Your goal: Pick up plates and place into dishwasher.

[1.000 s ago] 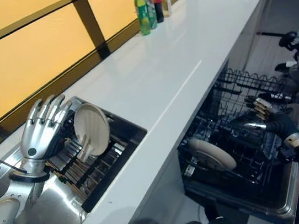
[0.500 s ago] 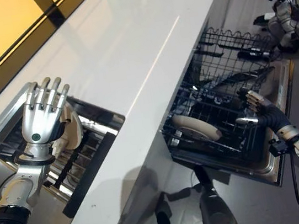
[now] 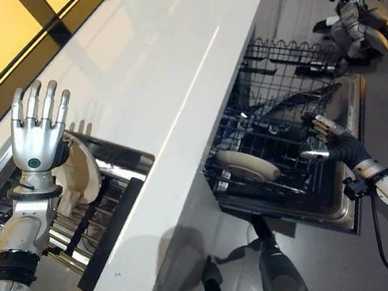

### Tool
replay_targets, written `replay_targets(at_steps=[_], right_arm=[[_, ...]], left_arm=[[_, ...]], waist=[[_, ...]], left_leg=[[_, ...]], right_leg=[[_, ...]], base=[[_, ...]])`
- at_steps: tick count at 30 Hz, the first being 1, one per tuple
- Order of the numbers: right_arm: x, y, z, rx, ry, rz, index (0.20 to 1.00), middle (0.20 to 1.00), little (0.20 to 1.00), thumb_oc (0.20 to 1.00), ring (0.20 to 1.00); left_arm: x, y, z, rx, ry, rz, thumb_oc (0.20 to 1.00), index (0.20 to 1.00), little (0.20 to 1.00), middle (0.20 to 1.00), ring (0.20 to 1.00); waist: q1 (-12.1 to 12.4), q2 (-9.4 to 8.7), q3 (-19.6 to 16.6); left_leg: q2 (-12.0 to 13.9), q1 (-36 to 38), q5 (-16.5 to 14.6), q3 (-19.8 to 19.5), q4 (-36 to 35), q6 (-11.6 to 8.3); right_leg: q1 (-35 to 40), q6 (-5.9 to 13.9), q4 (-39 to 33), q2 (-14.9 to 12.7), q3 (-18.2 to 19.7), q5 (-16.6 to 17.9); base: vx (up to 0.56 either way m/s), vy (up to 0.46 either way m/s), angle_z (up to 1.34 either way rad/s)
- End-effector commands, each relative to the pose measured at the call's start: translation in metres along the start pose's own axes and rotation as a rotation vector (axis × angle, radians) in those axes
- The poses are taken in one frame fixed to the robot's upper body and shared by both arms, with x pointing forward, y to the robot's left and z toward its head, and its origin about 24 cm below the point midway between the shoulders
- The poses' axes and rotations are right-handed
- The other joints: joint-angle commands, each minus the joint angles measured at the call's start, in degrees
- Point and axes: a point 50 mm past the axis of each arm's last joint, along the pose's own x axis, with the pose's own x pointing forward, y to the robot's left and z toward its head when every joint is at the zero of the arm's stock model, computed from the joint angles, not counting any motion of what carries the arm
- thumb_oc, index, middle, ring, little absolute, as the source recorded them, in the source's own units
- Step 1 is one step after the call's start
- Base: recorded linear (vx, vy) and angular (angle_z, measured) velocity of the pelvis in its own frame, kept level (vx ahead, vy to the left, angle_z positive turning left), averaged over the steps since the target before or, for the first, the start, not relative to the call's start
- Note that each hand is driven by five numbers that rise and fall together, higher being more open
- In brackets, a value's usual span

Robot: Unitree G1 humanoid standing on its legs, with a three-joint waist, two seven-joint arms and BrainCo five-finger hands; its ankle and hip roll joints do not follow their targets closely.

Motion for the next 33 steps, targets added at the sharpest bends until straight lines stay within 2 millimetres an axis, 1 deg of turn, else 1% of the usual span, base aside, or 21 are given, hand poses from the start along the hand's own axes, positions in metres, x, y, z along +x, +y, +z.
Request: replay_targets(at_steps=[1, 8, 12, 15, 18, 19, 20, 27, 33], right_arm=[[0.010, -0.015, 0.031, -0.076, -0.140, -0.026, 1.000, 1.000, 1.000, 1.000, 1.000], [0.017, -0.013, 0.039, -0.090, -0.183, -0.049, 1.000, 1.000, 1.000, 1.000, 1.000], [0.021, -0.009, 0.043, -0.093, -0.200, -0.059, 1.000, 1.000, 1.000, 1.000, 1.000], [0.021, -0.008, 0.046, -0.086, -0.223, -0.070, 1.000, 1.000, 1.000, 1.000, 1.000], [0.027, -0.006, 0.053, -0.080, -0.260, -0.073, 1.000, 1.000, 1.000, 1.000, 1.000], [0.029, -0.005, 0.056, -0.077, -0.273, -0.073, 1.000, 1.000, 1.000, 1.000, 1.000], [0.031, -0.004, 0.059, -0.076, -0.281, -0.074, 1.000, 1.000, 1.000, 1.000, 1.000], [0.035, -0.004, 0.068, -0.074, -0.323, -0.097, 1.000, 1.000, 1.000, 1.000, 1.000], [0.032, -0.009, 0.067, -0.075, -0.317, -0.103, 1.000, 1.000, 1.000, 1.000, 1.000]], left_arm=[[0.025, 0.007, -0.028, 0.098, 0.029, 0.014, 1.000, 1.000, 1.000, 1.000, 1.000], [0.042, 0.009, -0.032, 0.098, 0.037, 0.011, 1.000, 1.000, 1.000, 1.000, 1.000], [0.054, 0.013, -0.033, 0.111, 0.037, 0.025, 1.000, 1.000, 1.000, 1.000, 1.000], [0.061, 0.017, -0.039, 0.131, 0.048, 0.027, 1.000, 1.000, 1.000, 1.000, 1.000], [0.071, 0.021, -0.044, 0.153, 0.063, 0.034, 1.000, 1.000, 1.000, 1.000, 1.000], [0.075, 0.023, -0.047, 0.157, 0.069, 0.037, 0.702, 0.702, 0.702, 0.702, 0.702], [0.079, 0.024, -0.048, 0.161, 0.072, 0.033, 0.200, 0.200, 0.200, 0.200, 0.200], [0.089, 0.032, -0.053, 0.162, 0.087, 0.070, 0.200, 0.200, 0.200, 0.200, 0.200], [0.084, 0.031, -0.053, 0.150, 0.079, 0.070, 0.200, 0.200, 0.200, 0.200, 0.200]], waist=[[0.04, 0.65, 1.14], [0.51, 0.35, 3.93], [0.91, 0.02, 5.28], [1.29, -0.28, 6.26], [1.69, -0.60, 7.40], [1.88, -0.62, 7.88], [2.06, -0.67, 8.18], [2.95, -0.50, 8.19], [2.85, -0.19, 8.19]], left_leg=[[-1.02, -10.68, 6.46, -0.92, 1.76, 2.29], [-0.70, -13.98, 6.15, -0.44, 3.91, 2.43], [-0.32, -15.69, 6.07, -0.31, 4.84, 2.53], [-0.05, -17.01, 6.06, -0.40, 5.05, 2.71], [0.31, -19.15, 6.08, -0.48, 5.56, 2.70], [0.42, -19.76, 6.27, -0.59, 5.43, 2.68], [0.50, -20.20, 6.47, -0.71, 5.21, 2.68], [0.52, -22.10, 7.28, -1.20, 3.81, 2.58], [0.39, -20.33, 7.58, -1.66, 2.60, 2.46]], right_leg=[[0.14, 4.41, 6.41, -2.06, -2.23, -4.11], [-1.94, 4.13, 6.66, -2.50, -2.33, -3.80], [-3.11, 3.94, 7.10, -2.40, -2.36, -3.84], [-3.90, 3.78, 6.86, -2.25, -2.43, -3.81], [-5.04, 3.56, 6.31, -2.08, -2.64, -3.67], [-5.44, 3.49, 6.09, -1.93, -2.68, -3.56], [-5.67, 3.43, 5.87, -1.85, -2.78, -3.50], [-7.52, 3.00, 5.15, -1.80, -4.09, -3.25], [-7.06, 2.75, 5.74, -1.66, -4.43, -3.60]], base=[[-0.09, 0.018, 0.07], [-0.10, 0.011, 0.05], [-0.06, -0.004, 0.06], [-0.09, -0.027, 0.02], [-0.15, -0.050, -0.03], [-0.12, -0.048, 0.02], [-0.10, -0.044, 0.18], [-0.08, -0.027, 0.03], [-0.01, 0.007, 0.04]])
